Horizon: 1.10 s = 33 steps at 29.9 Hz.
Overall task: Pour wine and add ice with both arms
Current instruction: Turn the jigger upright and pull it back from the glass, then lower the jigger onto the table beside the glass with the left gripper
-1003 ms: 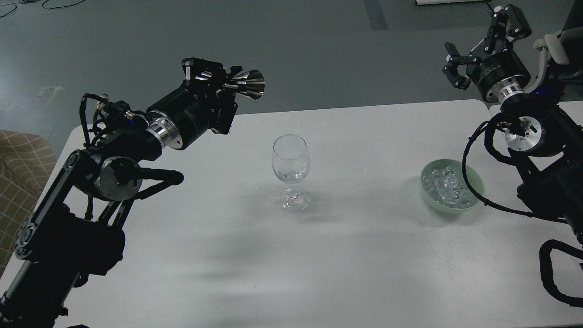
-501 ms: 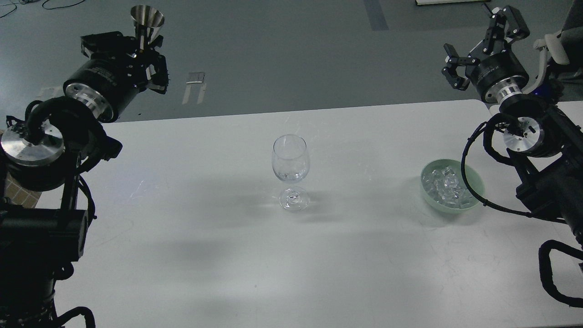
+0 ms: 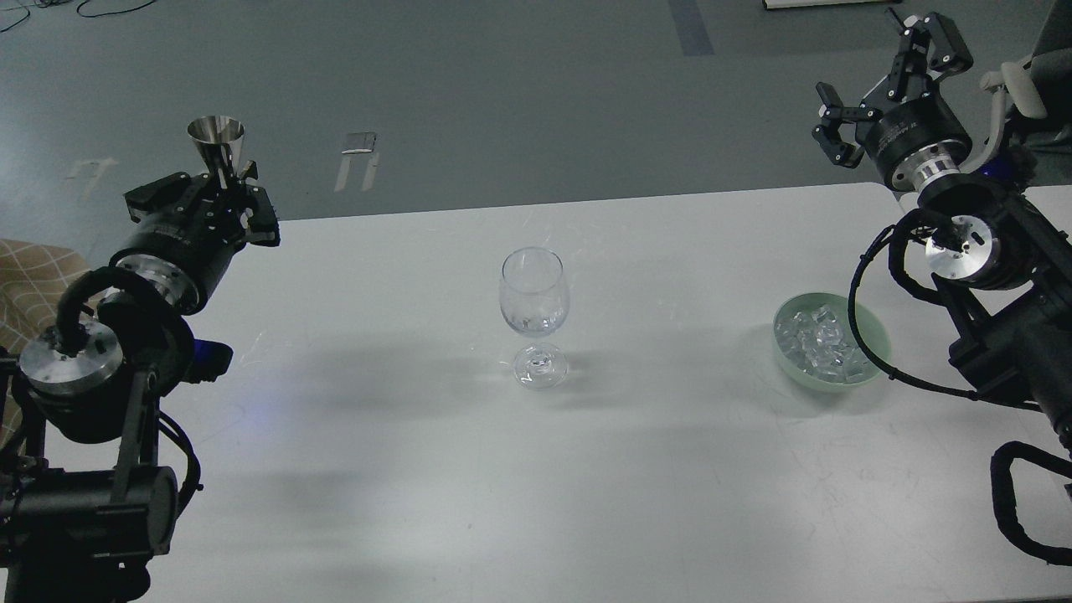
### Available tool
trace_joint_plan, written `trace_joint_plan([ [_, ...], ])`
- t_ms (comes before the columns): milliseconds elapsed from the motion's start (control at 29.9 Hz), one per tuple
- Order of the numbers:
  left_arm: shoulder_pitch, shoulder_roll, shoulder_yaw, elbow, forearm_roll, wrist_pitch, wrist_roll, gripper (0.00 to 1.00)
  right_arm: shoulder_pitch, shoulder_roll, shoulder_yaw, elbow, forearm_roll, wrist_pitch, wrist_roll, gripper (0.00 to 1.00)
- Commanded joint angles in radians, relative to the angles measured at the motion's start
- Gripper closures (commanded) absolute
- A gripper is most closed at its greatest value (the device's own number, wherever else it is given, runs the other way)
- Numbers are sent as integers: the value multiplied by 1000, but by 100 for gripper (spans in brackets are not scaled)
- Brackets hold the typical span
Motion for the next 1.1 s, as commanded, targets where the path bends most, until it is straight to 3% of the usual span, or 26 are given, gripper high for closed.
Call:
trace_joint_plan([
  [0, 44, -28, -1, 7, 1, -56, -11, 86, 0, 0, 0, 0, 0, 0, -4, 0],
  [67, 53, -34, -10, 22, 1, -70, -19, 84, -1, -2, 0, 0, 0, 0, -4, 0],
  [401, 132, -51, -24, 179, 1, -291, -28, 81, -9, -2, 0, 2, 0, 0, -4, 0],
  [1069, 141, -84, -24, 366, 11, -430, -65, 75, -15, -2, 3, 0, 0, 0, -4, 0],
])
